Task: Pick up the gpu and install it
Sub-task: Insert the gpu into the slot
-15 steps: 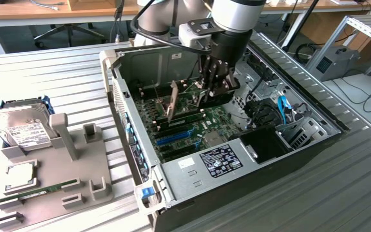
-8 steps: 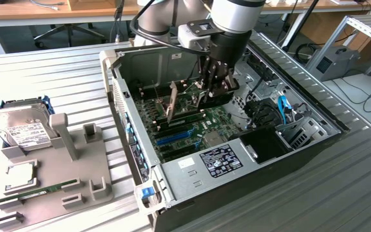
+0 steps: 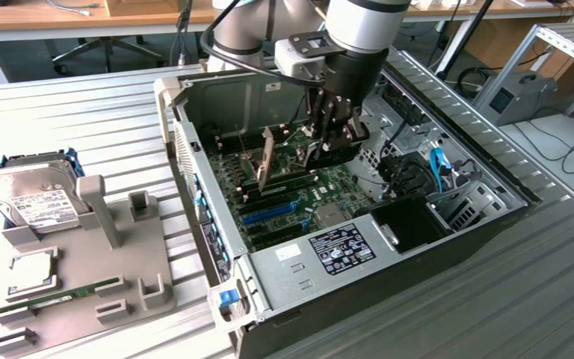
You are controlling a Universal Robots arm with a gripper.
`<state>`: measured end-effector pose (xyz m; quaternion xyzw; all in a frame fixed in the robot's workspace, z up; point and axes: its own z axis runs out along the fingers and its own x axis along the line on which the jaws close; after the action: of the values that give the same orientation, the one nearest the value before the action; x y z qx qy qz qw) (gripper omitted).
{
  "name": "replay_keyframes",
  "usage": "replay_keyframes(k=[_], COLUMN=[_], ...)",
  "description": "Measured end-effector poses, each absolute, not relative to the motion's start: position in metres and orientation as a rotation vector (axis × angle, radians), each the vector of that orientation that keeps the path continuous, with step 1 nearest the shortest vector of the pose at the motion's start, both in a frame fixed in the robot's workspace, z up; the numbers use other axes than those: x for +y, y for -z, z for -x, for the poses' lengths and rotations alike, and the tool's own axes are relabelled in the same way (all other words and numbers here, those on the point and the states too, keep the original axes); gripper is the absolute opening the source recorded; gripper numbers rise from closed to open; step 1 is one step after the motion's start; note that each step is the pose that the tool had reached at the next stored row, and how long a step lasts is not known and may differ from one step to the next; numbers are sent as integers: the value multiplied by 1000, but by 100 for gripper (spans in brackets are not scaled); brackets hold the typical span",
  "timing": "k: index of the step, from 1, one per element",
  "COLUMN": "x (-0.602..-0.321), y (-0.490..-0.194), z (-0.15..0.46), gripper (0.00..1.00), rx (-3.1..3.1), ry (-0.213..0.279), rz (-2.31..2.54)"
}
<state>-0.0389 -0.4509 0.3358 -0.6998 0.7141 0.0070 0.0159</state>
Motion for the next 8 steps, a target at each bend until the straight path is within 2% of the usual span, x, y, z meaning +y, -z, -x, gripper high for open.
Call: replay_keyframes(k=[8], x=[-451], y=[-334], z=[39], gripper=[26], rx=[2221], ry=[-22], rz=[2177])
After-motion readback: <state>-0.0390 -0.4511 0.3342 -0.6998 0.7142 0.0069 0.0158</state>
